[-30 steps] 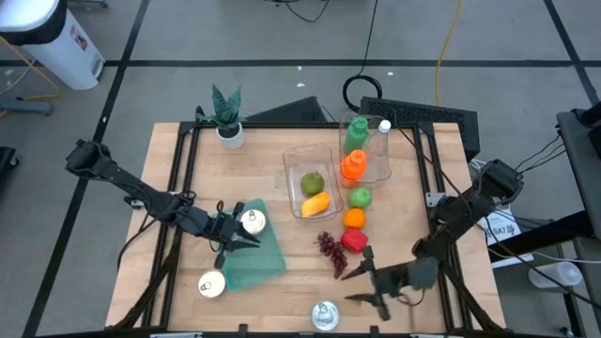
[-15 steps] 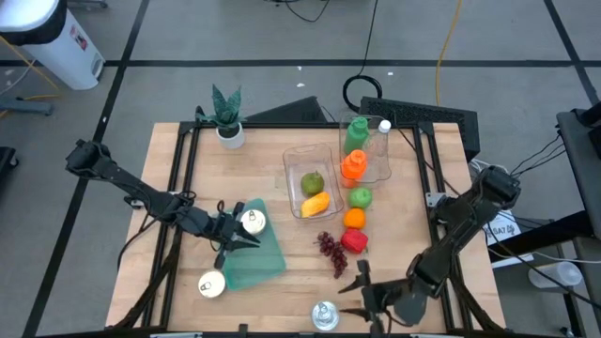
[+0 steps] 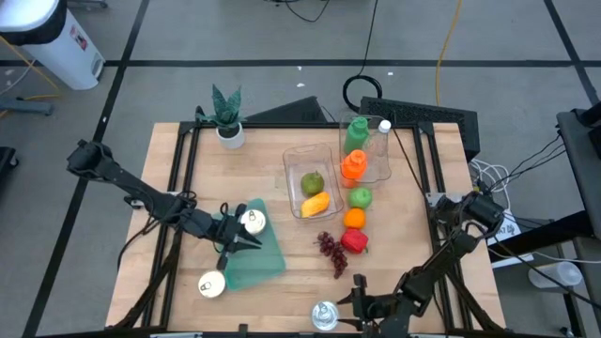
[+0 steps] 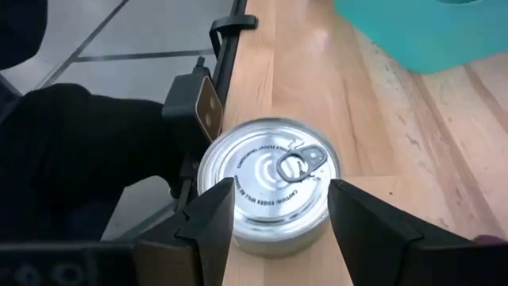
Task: Pick & Place Food Item
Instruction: Put the red grapes into the bottom transparent bin
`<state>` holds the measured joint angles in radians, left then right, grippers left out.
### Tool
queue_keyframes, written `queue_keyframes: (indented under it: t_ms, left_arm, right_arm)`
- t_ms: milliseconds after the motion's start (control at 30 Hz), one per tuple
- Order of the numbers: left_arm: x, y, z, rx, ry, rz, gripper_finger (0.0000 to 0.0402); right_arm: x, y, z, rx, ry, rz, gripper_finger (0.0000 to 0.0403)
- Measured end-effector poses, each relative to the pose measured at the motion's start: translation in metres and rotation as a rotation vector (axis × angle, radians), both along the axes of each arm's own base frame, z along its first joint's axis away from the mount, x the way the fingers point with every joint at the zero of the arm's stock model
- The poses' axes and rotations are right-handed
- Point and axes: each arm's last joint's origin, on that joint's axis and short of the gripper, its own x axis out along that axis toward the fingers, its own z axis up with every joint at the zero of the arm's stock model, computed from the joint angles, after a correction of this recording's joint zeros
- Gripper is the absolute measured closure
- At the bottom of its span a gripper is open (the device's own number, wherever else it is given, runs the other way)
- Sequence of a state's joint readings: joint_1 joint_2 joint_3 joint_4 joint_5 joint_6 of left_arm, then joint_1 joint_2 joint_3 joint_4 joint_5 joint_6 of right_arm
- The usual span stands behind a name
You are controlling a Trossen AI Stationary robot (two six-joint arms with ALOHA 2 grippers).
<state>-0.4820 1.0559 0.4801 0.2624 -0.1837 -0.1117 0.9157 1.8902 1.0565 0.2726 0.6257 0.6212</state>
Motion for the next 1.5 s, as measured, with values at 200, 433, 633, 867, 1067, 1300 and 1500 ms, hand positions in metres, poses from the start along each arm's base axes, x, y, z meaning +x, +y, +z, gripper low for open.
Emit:
queue_keyframes:
  t_ms: [200,433,633,867,1067,1300,1500]
  left_arm:
    - [0.012,-0.006,-0.011,0.001,-0.005,-0.002,0.0350]
    - [0.022,-0.013,-0.015,-0.032,-0.057,-0.049,0.0350]
    - [0.029,-0.019,-0.019,-0.079,-0.080,-0.103,0.0350]
    - [0.030,-0.019,-0.017,-0.112,-0.099,-0.104,0.0350]
    - [0.030,-0.019,-0.018,-0.088,-0.108,-0.094,0.0350]
    - [0.030,-0.018,-0.017,-0.101,-0.104,-0.077,0.0350]
    - [0.030,-0.018,-0.017,-0.095,-0.106,-0.079,0.0350]
  right_arm:
    - [0.001,0.001,-0.001,0.049,0.003,-0.022,0.0213]
    - [0.001,0.004,0.002,-0.082,-0.056,0.074,0.0213]
    - [0.004,0.005,0.006,-0.158,-0.111,0.125,0.0213]
    - [0.004,0.005,0.007,-0.187,-0.124,0.145,0.0213]
    - [0.006,0.010,0.004,-0.158,-0.168,0.173,0.0215]
    - [0.011,0.015,-0.010,-0.124,-0.202,0.138,0.0285]
    - [0.003,0.022,-0.012,-0.093,-0.188,0.197,0.0355]
